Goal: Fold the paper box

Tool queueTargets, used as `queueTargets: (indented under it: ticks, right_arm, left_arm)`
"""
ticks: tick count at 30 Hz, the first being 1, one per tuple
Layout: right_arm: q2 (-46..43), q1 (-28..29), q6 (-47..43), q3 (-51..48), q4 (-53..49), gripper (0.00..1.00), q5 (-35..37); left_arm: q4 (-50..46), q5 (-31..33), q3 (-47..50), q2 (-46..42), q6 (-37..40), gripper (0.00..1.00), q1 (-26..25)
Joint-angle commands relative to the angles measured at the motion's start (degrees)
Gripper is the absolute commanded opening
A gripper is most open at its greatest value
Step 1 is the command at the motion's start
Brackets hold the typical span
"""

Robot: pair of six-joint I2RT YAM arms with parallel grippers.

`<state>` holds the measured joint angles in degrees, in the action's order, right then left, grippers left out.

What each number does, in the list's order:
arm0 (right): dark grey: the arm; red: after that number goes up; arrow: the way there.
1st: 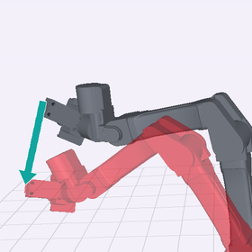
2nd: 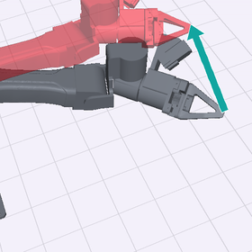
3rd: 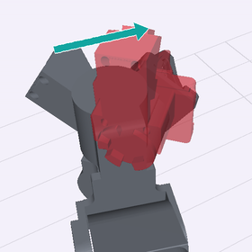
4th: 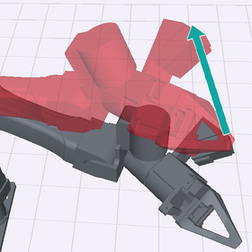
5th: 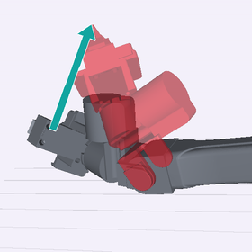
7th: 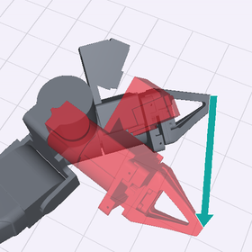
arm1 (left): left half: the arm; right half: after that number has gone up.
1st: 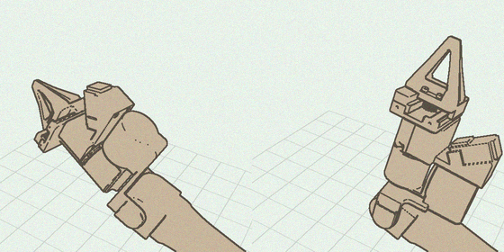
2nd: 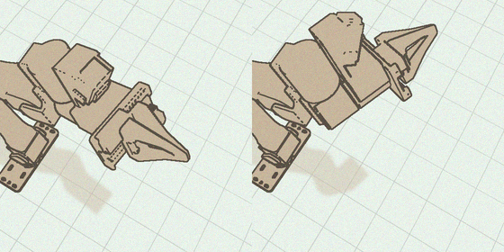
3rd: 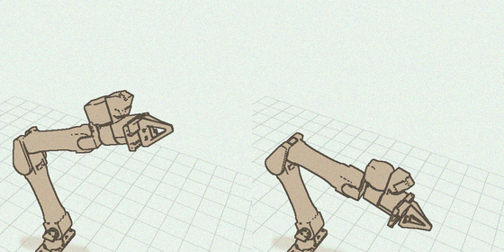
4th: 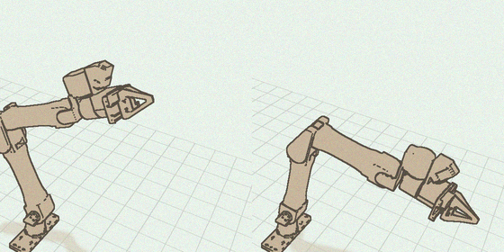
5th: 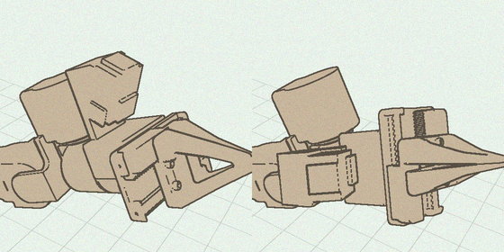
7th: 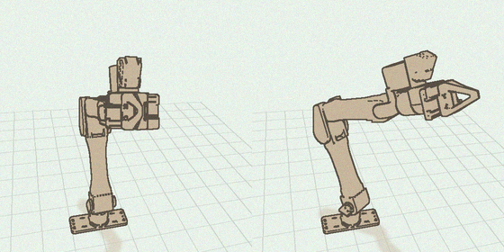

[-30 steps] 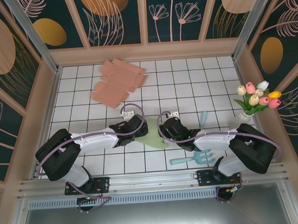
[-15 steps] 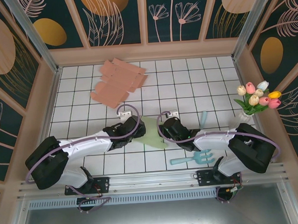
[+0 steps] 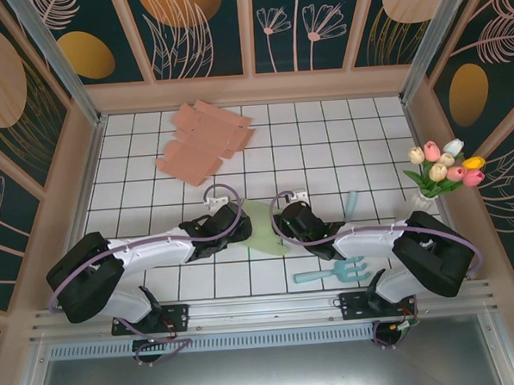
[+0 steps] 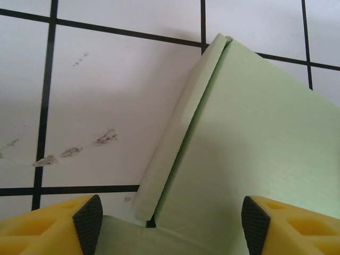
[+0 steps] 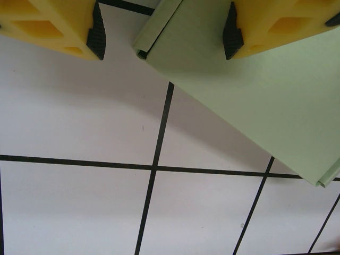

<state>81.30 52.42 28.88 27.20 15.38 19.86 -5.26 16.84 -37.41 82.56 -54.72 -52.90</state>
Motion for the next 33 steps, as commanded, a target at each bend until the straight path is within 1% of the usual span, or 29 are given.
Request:
queueTargets:
  ticks: [1,3,6,8,13,14,18,19,26,30,33]
  right_arm:
    - [1.87,-0.22,-0.76,-1.44,-3.78,0.63,-0.88]
    - [2.02,-0.26,-0.85,-1.4,-3.64,0.63,-0.88]
    - [2.83,-0.22,-1.01,-1.21,-3.47,0.63,-0.87]
    - [3.51,-0.26,-1.11,-0.99,-3.36,0.63,-0.85]
    - [4.66,-0.22,-1.71,-0.89,-2.81,0.63,-1.05]
    - [4.66,-0.22,-1.88,-0.98,-2.72,0.63,-1.04]
    - [4.66,-0.22,-2.17,-0.78,-2.63,0.63,-1.37]
    - [4.66,-0.21,-2.17,-0.79,-2.63,0.63,-1.47]
    - [3.91,-0.05,-2.47,-0.96,-2.73,0.63,-1.26]
    - [0.63,1.2,-2.35,-0.94,-4.67,0.63,0.23]
    - [-2.94,3.37,-1.53,0.14,-8.64,0.63,2.93]
  left_arm:
    - [2.06,-1.4,1.1,0.76,0.24,0.67,-0.36]
    - [2.98,-1.94,1.7,0.52,0.16,0.63,-0.39]
    - [4.3,-2.83,2.33,0.63,0.07,0.61,-0.36]
    - [5.05,-3.22,2.81,0.84,0.06,0.6,-0.42]
    - [5.76,-1.85,3.87,1.44,-0.02,0.58,-0.38]
    - [5.98,-1.81,4.07,1.54,0.0,0.55,-0.36]
    - [7.48,-3.09,4.71,1.64,-0.23,0.54,-0.37]
    - [7.87,-3.26,4.8,1.72,-0.26,0.5,-0.39]
    - [7.11,-1.14,4.98,2.49,-0.09,0.5,-0.37]
    - [7.1,-0.42,5.41,3.13,0.01,0.5,-0.36]
    - [6.94,0.0,5.4,3.48,0.08,0.5,-0.4]
